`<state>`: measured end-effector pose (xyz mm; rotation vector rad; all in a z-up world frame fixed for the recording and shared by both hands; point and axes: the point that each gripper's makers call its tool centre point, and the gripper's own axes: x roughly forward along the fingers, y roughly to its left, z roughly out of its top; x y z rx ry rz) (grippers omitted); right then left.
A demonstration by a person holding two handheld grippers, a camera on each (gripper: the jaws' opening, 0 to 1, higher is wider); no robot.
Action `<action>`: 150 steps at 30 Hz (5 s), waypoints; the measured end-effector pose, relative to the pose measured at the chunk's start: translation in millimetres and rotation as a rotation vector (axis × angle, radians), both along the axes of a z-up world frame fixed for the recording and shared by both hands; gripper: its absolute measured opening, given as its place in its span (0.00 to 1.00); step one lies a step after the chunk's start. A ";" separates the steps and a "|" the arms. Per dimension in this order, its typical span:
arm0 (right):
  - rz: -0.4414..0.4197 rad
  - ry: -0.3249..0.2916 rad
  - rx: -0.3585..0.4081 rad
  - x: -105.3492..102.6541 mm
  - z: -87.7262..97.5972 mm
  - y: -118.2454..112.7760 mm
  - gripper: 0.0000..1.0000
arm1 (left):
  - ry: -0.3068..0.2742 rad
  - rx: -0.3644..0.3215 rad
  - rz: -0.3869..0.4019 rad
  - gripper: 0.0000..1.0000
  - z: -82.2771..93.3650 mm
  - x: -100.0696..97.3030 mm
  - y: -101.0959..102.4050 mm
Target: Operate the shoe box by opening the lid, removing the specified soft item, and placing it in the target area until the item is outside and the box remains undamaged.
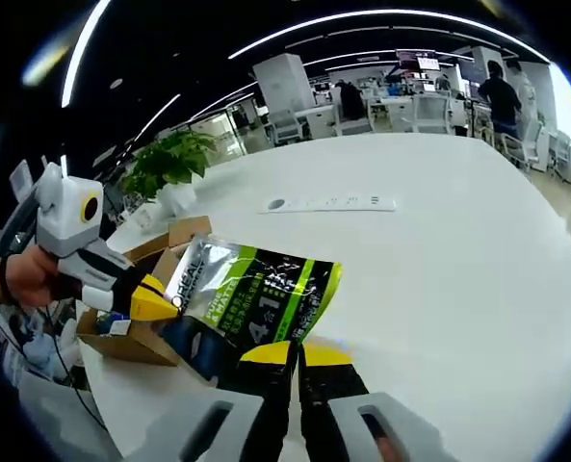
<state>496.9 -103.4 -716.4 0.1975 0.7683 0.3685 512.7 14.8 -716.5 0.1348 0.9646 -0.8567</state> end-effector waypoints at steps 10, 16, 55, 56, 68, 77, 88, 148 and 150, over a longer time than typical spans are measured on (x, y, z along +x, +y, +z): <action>0.004 0.028 0.007 8.3 -18.8 -4.7 0.00 | 0.016 0.045 -0.028 0.01 -15.8 -1.1 -3.6; 0.007 0.043 0.007 11.7 -28.6 -6.1 0.00 | 0.015 0.076 -0.055 0.01 -23.8 2.5 -5.8; 0.076 0.094 -0.036 15.8 -64.3 -5.5 0.00 | 0.071 0.247 -0.135 0.01 -63.5 5.2 -5.2; 0.078 0.096 -0.039 15.2 -65.1 -5.5 0.00 | 0.071 0.248 -0.137 0.01 -63.4 5.2 -5.2; 0.080 0.105 -0.050 13.9 -68.1 -6.5 0.00 | 0.090 0.273 -0.142 0.03 -67.3 5.0 -3.3; 0.074 0.110 -0.065 12.9 -69.3 -11.0 0.00 | 0.103 0.289 -0.141 0.04 -70.0 6.8 -2.1; 0.052 0.106 -0.075 6.2 -57.5 -17.6 0.04 | 0.091 0.264 -0.123 0.07 -56.4 6.0 -1.1; 0.034 -0.042 0.142 -36.4 37.2 72.4 0.16 | -0.040 -0.075 0.150 0.25 69.6 -43.9 146.4; 0.044 -0.045 0.147 -35.1 37.8 77.3 0.17 | -0.040 -0.081 0.165 0.25 69.8 -45.5 153.7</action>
